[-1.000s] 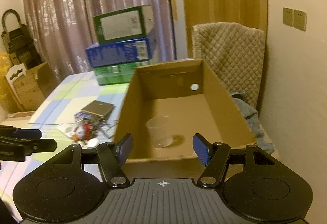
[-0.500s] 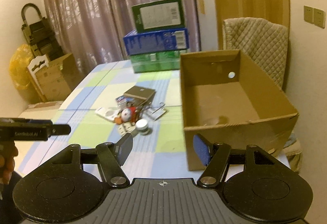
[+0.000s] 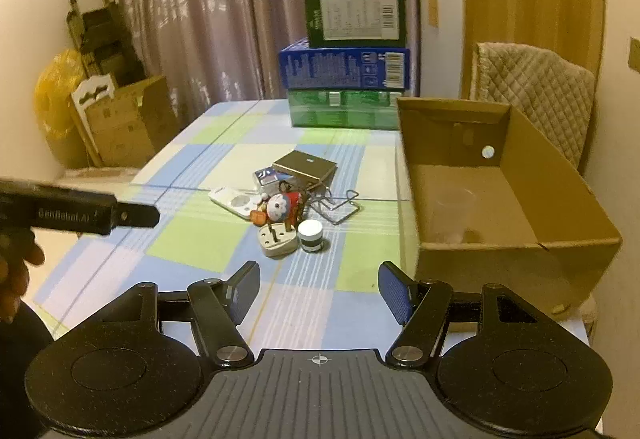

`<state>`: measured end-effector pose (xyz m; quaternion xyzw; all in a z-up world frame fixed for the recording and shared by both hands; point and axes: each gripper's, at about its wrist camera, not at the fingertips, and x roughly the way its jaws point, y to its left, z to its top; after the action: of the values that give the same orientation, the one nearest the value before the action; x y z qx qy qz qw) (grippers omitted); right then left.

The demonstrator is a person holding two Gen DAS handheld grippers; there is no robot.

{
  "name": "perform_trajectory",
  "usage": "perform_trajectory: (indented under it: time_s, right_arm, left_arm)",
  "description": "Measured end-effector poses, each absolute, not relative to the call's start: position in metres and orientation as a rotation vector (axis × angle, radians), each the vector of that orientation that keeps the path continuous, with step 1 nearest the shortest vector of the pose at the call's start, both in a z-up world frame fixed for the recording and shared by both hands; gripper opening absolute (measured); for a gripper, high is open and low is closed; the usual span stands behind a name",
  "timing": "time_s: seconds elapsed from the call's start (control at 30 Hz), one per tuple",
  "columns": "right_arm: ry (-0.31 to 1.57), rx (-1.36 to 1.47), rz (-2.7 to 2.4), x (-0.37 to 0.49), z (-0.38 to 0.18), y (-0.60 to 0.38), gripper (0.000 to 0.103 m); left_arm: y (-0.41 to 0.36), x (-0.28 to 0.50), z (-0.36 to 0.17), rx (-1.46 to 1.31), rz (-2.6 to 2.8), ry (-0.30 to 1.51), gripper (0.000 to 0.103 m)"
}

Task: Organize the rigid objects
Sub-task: 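Withdraw both tools from the box back toward the items on the table, then grasp the white three-pin plug with left tool while right tool grasps the white-lidded jar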

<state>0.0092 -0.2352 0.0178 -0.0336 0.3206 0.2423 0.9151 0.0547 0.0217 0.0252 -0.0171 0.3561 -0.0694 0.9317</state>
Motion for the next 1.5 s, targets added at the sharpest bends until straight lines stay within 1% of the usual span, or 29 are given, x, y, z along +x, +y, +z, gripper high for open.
perform_trajectory:
  time_s: [0.33, 0.5, 0.57, 0.63, 0.83, 1.0, 1.1, 1.23, 1.3, 1.33, 1.5]
  right_arm:
    - [0.662, -0.146, 0.543, 0.034, -0.02, -0.199, 0.062]
    - [0.667, -0.173, 0.548, 0.055, -0.041, -0.184, 0.062]
    - [0.672, -0.182, 0.549, 0.064, -0.05, -0.18, 0.058]
    - [0.677, -0.199, 0.546, 0.073, -0.059, -0.176, 0.049]
    - [0.712, -0.209, 0.531, 0.106, -0.085, -0.172, 0.044]
    - [0.743, -0.197, 0.527, 0.123, -0.104, -0.172, 0.043]
    - [0.755, -0.195, 0.526, 0.126, -0.11, -0.172, 0.043]
    - [0.757, -0.198, 0.522, 0.128, -0.114, -0.172, 0.043]
    - [0.758, -0.197, 0.517, 0.13, -0.115, -0.172, 0.043]
    - [0.759, -0.195, 0.515, 0.131, -0.116, -0.173, 0.043]
    - [0.754, -0.17, 0.534, 0.134, -0.117, -0.172, 0.044]
  left_arm:
    - [0.024, 0.086, -0.005, 0.092, -0.243, 0.711, 0.076]
    - [0.026, 0.107, -0.027, 0.115, -0.313, 0.726, 0.073]
    - [0.026, 0.117, -0.035, 0.124, -0.336, 0.728, 0.072]
    - [0.024, 0.126, -0.044, 0.138, -0.357, 0.729, 0.072]
    - [0.017, 0.153, -0.073, 0.166, -0.432, 0.751, 0.071]
    - [0.005, 0.172, -0.094, 0.192, -0.505, 0.769, 0.068]
    - [0.0, 0.183, -0.102, 0.195, -0.546, 0.768, 0.064]
    - [-0.007, 0.192, -0.111, 0.205, -0.583, 0.775, 0.051]
    - [-0.008, 0.195, -0.115, 0.202, -0.587, 0.776, 0.048]
    - [-0.008, 0.196, -0.115, 0.2, -0.581, 0.774, 0.043]
    - [0.002, 0.19, -0.111, 0.182, -0.511, 0.816, 0.043]
